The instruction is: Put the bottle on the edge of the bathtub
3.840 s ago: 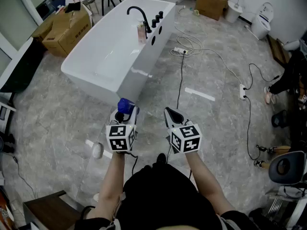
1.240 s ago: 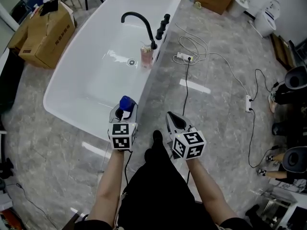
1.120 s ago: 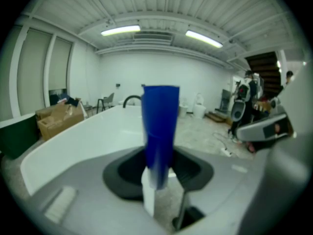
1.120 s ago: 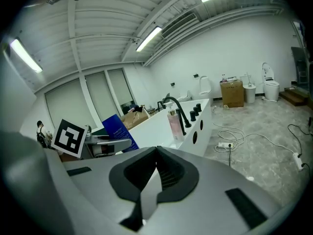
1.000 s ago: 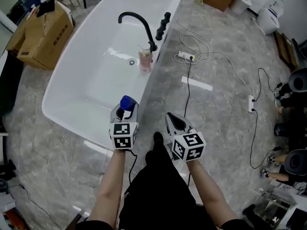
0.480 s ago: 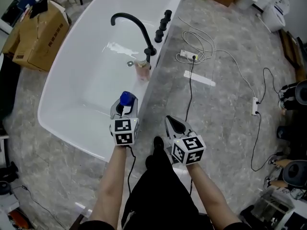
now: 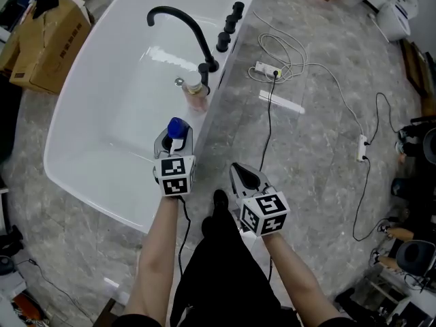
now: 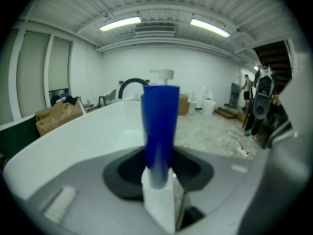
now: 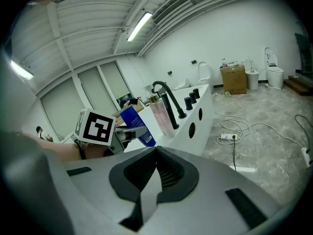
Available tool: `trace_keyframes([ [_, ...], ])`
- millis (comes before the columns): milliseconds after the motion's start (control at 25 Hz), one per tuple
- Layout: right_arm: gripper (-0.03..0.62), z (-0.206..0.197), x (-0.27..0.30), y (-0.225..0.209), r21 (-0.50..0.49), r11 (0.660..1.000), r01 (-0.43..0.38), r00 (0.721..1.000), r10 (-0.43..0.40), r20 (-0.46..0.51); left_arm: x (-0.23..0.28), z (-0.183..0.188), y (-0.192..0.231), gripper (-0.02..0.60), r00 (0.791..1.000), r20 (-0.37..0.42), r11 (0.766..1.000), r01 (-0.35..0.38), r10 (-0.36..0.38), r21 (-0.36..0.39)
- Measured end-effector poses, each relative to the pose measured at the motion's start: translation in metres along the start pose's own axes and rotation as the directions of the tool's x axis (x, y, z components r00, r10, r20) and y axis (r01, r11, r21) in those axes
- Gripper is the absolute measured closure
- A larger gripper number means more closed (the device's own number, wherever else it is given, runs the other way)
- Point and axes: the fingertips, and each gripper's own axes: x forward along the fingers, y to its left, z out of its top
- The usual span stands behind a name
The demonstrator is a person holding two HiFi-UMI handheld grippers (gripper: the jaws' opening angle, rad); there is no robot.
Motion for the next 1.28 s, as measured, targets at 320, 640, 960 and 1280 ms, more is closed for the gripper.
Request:
trace_keyframes([
  [320,0.589,-0.008,0.014,-0.005,0.007,1.000,-0.010,0.999,0.010,-0.033,0.027,-0.007,0.002,0.420,1.000,-0.009,1.000,0.004,-0.004,-0.002],
  [640,0.589,-0.014,0.023,-0.012,0.018,1.000,-0.007,0.999,0.008,-0.050,0.043,-0.014,0.003,0.420,1.000,-0.010,1.000,0.005,-0.005,0.006],
  [960,0.589,-0.013,0.027,-0.012,0.025,1.000,-0.008,0.999,0.009,-0.053,0.047,-0.012,0.001,0.419,1.000,0.000,1.000,0.007,-0.007,0.027],
  [1280,0.590,-0.013,0.026,-0.012,0.019,1.000,-0.007,0.998,0.008,-0.055,0.049,-0.011,0.002,0.416,1.000,0.000,0.999,0.015,-0.015,0.033],
])
